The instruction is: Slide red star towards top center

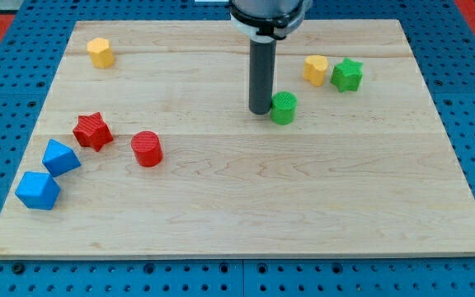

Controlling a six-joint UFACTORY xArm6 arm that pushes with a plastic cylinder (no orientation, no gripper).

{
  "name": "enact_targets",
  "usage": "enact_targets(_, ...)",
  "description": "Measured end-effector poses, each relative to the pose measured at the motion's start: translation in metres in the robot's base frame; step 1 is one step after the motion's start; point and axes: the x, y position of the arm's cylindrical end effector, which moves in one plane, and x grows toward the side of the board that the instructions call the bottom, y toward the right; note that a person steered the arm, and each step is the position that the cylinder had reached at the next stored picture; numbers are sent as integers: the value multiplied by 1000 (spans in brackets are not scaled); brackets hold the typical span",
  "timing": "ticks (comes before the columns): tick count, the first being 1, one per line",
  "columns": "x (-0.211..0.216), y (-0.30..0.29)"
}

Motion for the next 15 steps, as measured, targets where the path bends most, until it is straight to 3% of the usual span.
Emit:
enact_targets(3, 2, 131)
enact_targets(6, 1, 122)
enact_targets(7, -1, 102)
enact_targets(11, -25, -103)
enact_targets(12, -25, -132)
enact_targets(14, -7, -131)
enact_targets(15, -16, -173)
